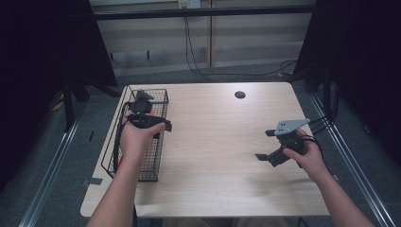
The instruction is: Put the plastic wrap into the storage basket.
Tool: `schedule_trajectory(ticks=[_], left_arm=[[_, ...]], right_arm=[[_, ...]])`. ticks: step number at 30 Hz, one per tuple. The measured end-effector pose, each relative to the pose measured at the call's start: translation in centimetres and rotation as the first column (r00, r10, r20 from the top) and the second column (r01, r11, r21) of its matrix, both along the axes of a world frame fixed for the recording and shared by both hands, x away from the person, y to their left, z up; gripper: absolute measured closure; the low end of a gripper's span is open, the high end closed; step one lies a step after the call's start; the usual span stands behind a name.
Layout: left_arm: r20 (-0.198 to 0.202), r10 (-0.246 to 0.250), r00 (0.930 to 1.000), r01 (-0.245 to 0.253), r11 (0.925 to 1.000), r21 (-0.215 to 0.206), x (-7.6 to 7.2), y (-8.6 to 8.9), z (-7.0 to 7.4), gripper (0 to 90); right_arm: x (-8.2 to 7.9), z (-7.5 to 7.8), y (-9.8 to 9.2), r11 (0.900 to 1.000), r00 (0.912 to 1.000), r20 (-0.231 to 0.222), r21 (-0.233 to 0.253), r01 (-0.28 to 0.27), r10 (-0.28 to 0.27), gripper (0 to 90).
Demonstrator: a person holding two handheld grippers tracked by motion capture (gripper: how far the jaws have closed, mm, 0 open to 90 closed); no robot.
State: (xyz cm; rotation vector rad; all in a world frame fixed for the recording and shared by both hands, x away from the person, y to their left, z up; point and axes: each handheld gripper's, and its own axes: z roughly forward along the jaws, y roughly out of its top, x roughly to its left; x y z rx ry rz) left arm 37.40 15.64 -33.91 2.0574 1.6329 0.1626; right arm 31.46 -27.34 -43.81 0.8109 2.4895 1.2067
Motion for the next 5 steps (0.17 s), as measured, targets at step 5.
schedule_trajectory(ticks=[5], left_arm=[[0.006,-0.032,0.9995,0.032,0.9995,-0.005,-0.02,-0.72,-0.15,16.9]], right_arm=[[0.15,-0.2,-0.06,1.0,1.0,-0.005,-0.003,-0.003,0.002,0.1]])
